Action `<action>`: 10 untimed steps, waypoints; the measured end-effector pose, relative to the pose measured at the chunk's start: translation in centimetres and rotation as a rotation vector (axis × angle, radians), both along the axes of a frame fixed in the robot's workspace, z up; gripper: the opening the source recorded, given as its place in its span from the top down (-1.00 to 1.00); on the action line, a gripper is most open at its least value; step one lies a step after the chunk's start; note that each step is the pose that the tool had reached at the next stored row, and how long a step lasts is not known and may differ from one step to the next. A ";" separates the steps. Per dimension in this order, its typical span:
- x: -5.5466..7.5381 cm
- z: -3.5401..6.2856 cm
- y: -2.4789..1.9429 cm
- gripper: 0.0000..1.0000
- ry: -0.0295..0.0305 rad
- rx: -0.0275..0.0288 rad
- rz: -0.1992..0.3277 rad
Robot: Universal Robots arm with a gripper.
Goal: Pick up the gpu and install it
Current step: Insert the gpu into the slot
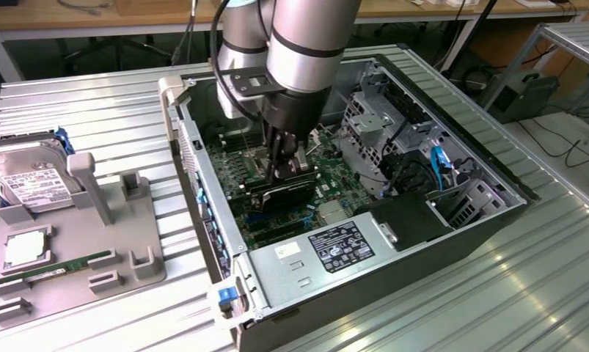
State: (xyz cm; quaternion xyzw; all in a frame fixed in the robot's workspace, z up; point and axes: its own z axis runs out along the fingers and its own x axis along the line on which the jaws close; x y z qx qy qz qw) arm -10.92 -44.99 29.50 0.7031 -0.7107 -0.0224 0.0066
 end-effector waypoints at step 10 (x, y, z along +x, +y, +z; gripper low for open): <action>-0.3 -0.09 0.04 0.79 -0.0009 0.0000 0.000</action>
